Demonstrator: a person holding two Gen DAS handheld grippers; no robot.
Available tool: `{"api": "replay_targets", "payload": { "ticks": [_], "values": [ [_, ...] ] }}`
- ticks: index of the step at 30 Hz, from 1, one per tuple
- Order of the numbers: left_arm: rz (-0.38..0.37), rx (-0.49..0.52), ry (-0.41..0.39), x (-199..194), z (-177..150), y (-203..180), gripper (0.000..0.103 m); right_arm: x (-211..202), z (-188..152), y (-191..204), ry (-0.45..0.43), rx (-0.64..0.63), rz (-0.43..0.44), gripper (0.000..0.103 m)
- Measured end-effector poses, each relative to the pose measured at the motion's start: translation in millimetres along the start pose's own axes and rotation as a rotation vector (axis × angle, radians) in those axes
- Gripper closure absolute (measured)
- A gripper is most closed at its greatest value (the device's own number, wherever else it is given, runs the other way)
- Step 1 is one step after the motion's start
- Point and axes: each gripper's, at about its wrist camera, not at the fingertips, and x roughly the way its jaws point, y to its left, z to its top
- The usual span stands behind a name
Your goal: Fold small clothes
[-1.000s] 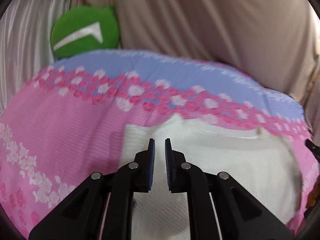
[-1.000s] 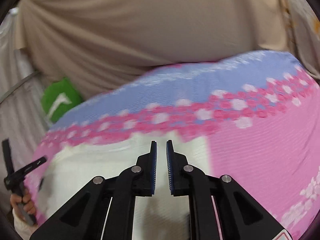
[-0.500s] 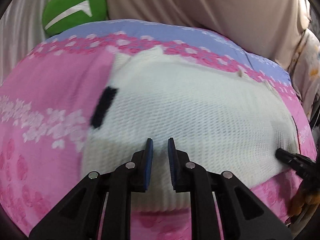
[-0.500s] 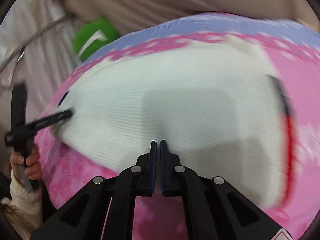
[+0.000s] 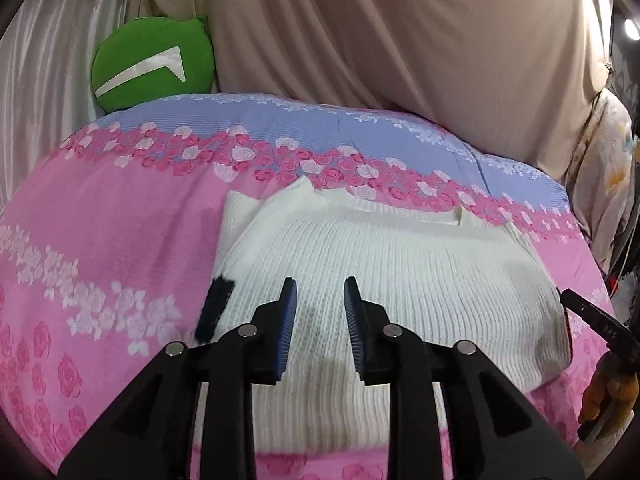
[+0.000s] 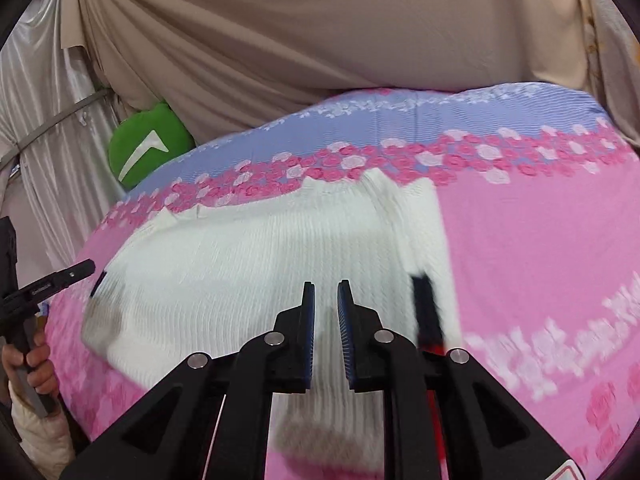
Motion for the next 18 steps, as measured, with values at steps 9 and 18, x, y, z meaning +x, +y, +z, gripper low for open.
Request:
{"api": "replay_targets", "payload": {
  "ticks": [9, 18],
  "values": [
    [0.09, -0.079, 0.081, 46, -17, 41, 0.083, 14, -6, -37, 0.001, 0.086, -0.118, 0.101],
    [0.177, -0.025, 0.077, 50, -20, 26, 0.082, 5, -10, -32, -0.011, 0.121, -0.114, 0.097]
  ]
}}
